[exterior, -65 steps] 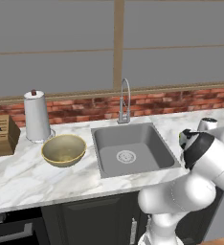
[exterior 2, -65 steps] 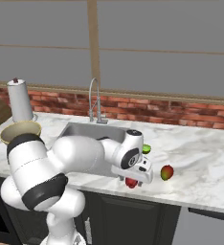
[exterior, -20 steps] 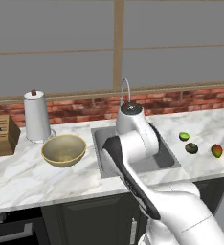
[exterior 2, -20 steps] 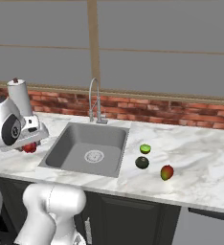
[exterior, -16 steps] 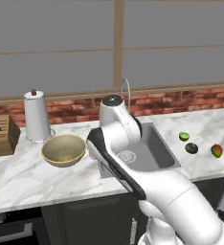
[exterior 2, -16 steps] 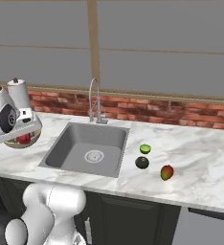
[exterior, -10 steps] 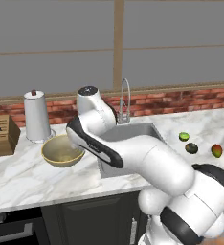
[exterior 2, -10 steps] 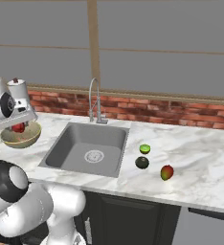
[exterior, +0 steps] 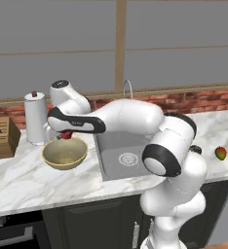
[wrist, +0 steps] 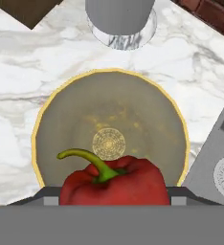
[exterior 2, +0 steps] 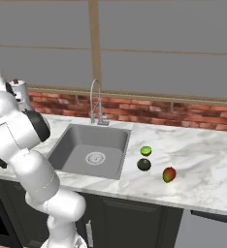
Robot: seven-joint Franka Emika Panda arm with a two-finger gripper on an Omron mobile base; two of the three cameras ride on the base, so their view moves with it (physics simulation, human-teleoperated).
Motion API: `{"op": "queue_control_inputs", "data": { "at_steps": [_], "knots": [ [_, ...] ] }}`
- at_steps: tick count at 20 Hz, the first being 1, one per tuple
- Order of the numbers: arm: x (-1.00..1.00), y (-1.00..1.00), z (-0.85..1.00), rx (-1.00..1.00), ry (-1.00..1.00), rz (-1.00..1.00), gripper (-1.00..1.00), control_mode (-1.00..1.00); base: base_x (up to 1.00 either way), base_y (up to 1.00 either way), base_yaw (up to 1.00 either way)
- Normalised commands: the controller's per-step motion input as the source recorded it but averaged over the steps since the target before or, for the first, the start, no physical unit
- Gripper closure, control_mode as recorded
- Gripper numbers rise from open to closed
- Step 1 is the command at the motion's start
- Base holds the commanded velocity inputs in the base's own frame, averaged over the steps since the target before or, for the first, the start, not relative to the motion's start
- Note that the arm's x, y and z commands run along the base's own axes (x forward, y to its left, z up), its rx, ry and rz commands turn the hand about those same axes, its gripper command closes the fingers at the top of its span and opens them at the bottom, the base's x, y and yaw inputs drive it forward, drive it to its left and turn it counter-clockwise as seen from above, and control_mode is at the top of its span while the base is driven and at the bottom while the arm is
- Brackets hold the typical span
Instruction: There is a mixed pile of frozen fruits and vegetables on the counter. Locate all the frozen vegetables and place the items in a bowl on the counter. Take all the frozen fruits and defrost them in a running sink.
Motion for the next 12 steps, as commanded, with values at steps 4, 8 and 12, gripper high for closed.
{"op": "queue_control_inputs", "data": {
  "at_steps": [4, 8, 12],
  "knots": [
    [0.15, 0.19, -0.29, 0.00, 0.04, 0.02, 1.00, -1.00, 0.00, 0.00, 0.00],
    [-0.49, -0.34, -0.39, 0.00, 0.02, 0.00, 1.00, -1.00, 0.00, 0.00, 0.00],
    [-0.63, -0.74, -0.61, 0.00, 0.08, 0.00, 1.00, -1.00, 0.00, 0.00, 0.00]
  ]
}}
